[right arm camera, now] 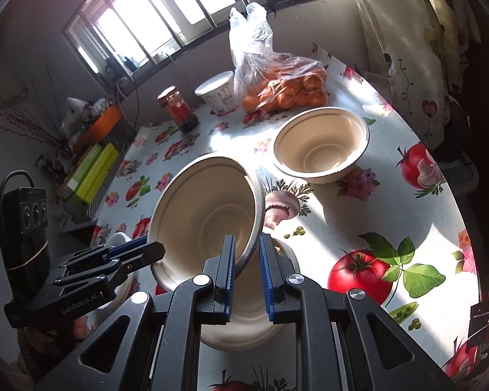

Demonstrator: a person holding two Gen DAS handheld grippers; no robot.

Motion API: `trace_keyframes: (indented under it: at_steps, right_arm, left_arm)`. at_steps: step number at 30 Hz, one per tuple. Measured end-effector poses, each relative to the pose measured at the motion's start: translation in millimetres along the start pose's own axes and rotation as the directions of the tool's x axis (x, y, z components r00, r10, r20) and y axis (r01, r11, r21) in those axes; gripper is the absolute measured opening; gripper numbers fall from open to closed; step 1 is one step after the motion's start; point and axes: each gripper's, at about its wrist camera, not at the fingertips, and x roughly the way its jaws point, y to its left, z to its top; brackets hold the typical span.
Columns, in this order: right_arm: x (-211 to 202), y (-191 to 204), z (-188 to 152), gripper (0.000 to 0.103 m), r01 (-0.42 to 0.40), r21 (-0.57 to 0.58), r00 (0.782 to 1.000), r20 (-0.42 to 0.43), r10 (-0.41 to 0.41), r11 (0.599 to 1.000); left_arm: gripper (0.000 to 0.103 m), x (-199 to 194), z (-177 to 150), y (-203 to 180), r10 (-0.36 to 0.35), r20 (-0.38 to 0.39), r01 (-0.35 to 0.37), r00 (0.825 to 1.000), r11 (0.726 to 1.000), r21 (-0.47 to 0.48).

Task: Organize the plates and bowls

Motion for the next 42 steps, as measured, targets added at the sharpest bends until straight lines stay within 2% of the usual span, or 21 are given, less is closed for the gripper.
trace_keyframes:
  at_steps: [23, 42]
  right_arm:
    - [-3, -13, -39, 0.016, 0.034, 0.039, 0.999, -0.037, -0.032, 0.999]
    - [4, -19, -49, 0.017, 0.05, 0.055, 0.997, -0.058, -0.047, 0.997]
  left_arm:
    - [0.024, 8, -30, -10, -0.018, -0.058, 0.019, 0.998, 1.0, 0.02]
    - [0.024, 16, -37, -11, -0.018, -0.088, 0.02, 0.996, 1.0, 0.023]
